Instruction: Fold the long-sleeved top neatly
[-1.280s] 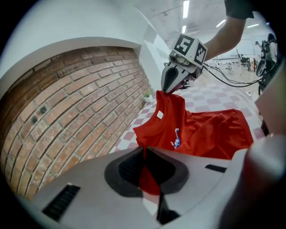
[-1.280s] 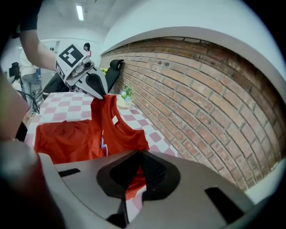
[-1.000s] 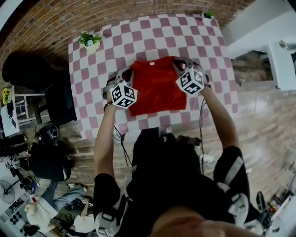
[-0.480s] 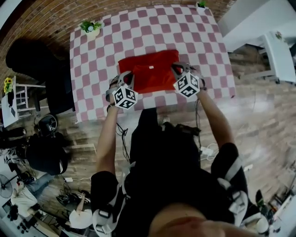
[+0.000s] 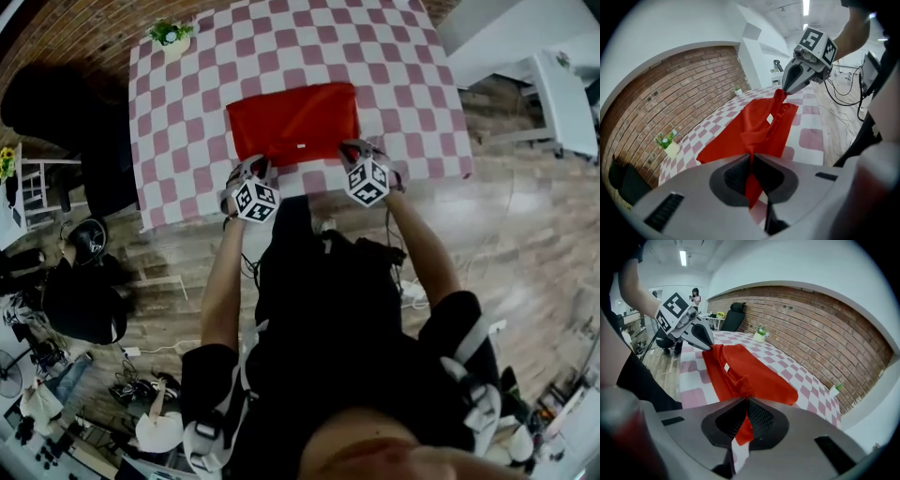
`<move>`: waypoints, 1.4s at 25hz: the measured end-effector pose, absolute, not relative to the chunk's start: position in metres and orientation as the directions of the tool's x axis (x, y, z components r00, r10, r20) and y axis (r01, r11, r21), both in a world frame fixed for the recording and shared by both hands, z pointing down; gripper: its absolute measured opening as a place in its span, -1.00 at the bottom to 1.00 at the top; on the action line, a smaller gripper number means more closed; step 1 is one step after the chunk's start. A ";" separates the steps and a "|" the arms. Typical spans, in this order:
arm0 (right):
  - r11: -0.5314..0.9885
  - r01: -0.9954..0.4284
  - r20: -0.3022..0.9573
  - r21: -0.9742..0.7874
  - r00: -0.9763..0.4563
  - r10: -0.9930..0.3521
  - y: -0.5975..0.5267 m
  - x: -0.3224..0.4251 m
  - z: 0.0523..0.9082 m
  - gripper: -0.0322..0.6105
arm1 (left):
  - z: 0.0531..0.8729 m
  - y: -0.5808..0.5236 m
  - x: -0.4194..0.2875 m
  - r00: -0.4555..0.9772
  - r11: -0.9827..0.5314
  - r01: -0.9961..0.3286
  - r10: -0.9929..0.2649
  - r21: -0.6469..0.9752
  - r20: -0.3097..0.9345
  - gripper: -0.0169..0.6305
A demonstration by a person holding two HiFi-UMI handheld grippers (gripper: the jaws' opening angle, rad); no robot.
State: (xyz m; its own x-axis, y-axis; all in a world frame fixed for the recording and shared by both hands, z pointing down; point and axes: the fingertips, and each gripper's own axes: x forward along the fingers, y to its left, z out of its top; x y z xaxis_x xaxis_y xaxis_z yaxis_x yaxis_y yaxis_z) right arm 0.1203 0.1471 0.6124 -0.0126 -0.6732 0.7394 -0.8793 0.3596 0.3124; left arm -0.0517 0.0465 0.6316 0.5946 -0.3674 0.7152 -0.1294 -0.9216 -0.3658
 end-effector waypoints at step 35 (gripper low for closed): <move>0.119 -0.990 0.529 0.082 -0.058 -0.847 0.173 0.099 0.514 -0.84 | 0.514 0.097 -0.070 0.726 -0.889 -0.451 -0.419 -0.083 0.545 -0.72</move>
State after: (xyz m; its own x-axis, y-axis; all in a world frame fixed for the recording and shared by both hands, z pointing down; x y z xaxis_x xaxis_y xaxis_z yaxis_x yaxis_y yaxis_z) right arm 0.0988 0.1733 0.5143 -0.0578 -0.8467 0.5289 -0.9896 0.1186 0.0817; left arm -0.0702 0.0965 0.5138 0.7259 -0.4191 0.5454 -0.4510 -0.8887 -0.0826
